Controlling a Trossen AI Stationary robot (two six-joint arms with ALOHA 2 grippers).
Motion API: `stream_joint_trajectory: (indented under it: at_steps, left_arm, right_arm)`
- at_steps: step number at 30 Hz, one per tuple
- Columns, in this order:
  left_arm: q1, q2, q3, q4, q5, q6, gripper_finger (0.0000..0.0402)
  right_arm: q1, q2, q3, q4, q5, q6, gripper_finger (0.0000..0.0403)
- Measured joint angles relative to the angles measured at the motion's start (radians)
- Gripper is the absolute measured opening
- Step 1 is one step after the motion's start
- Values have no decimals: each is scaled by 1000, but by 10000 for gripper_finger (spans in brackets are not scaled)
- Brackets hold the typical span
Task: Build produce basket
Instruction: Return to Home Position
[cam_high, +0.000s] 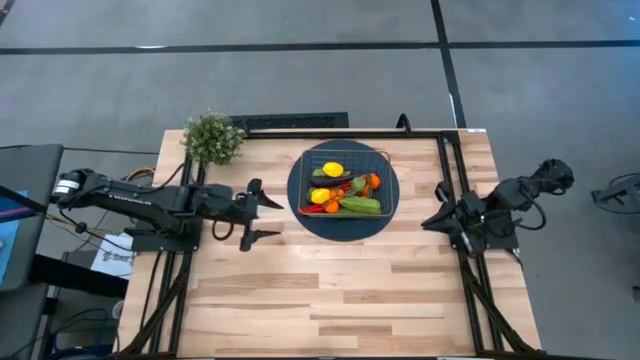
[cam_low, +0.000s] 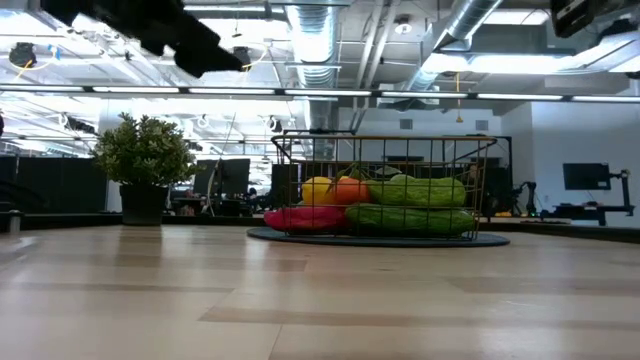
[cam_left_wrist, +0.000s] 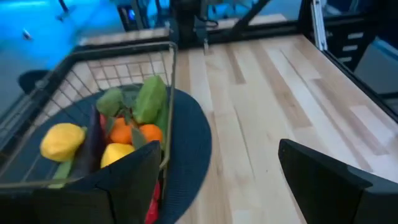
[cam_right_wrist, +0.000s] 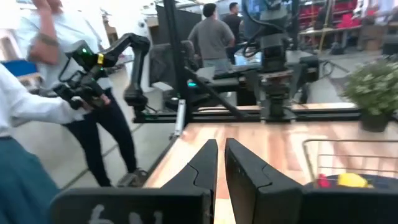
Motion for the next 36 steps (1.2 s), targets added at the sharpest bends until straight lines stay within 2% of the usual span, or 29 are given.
stream_joint_trajectory:
  at_steps: [3, 7, 13, 18, 23, 26, 31, 36]
  left_arm:
    - [1, -71, -98, 89, -3, 6, 313]
    - [1, -180, -224, 186, 44, 2, 313]
    - [1, -329, -339, 236, 41, 11, 313]
    - [1, -419, -391, 241, 26, 33, 313]
    - [1, -486, -426, 247, 22, 27, 313]
    - [1, -510, -435, 245, 22, 27, 313]
    - [1, -519, -438, 245, 22, 30, 313]
    - [1, -517, -439, 232, 21, 30, 313]
  right_arm:
    - [-19, 1, 0, 4, -1, -22, 52]
    - [-29, 2, 0, 1, -1, -22, 52]
    - [-29, 2, 0, 1, 0, -77, 52]
    - [-29, 2, 0, 5, 25, -202, 52]
    - [-29, -19, -7, -17, 28, -224, 52]
    - [-29, -78, -69, 15, 29, -247, 52]
    - [-29, -246, -220, 122, 30, -263, 52]
    - [-41, -240, -255, 144, 102, -292, 52]
